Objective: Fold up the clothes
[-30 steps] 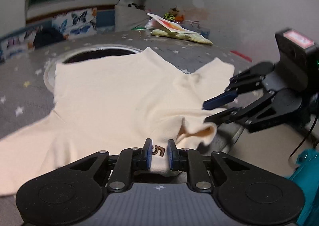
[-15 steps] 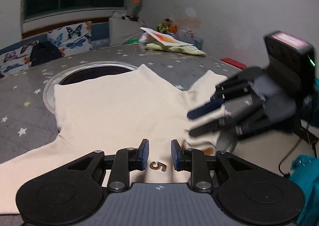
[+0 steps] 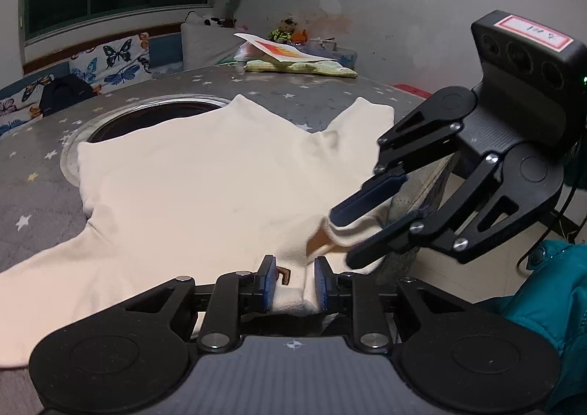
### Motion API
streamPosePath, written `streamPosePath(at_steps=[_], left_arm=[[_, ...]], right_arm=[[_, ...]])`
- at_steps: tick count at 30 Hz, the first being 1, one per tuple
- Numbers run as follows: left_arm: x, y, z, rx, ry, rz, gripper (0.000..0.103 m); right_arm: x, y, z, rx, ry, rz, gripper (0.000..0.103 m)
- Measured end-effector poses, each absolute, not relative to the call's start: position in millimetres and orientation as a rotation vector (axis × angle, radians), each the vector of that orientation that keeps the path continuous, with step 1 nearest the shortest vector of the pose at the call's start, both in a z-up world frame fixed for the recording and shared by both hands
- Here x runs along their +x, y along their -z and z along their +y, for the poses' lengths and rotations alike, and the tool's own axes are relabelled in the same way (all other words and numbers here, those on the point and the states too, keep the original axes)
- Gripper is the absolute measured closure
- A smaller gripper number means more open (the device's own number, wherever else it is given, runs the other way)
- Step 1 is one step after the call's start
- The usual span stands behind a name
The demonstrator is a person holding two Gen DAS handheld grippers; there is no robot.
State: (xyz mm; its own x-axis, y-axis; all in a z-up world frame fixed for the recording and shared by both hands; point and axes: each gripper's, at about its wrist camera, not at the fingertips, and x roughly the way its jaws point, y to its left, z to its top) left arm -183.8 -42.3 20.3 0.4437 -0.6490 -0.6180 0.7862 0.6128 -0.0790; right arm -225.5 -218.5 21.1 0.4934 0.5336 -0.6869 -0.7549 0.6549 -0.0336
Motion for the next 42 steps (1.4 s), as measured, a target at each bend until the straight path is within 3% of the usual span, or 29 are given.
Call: streamPosePath(at_steps=[13, 24, 32, 42], left_arm=[[-155.4, -44.3, -15.2, 0.157, 0.766, 0.590, 0.076], [-27.0, -36.6, -37.0, 0.171, 0.451, 0.637, 0.059], [47.1, -22.9, -56.9, 0.181, 0.355, 0.699, 0.060], [79.5, -13.2, -62.0, 0.151, 0.354, 0.735, 0.061]], right_arm=[[-208.7, -28.1, -249.0, -0.227, -0.681, 0.675, 0.073], [-135.4, -21.0, -304.3, -0.089, -0.307, 0.667, 0.073], [-75.7, -10.9, -327.7, 0.013, -0.185, 0.718, 0.073], [-17.3, -2.8, -330.6, 0.036, -0.133, 0.754, 0.076]])
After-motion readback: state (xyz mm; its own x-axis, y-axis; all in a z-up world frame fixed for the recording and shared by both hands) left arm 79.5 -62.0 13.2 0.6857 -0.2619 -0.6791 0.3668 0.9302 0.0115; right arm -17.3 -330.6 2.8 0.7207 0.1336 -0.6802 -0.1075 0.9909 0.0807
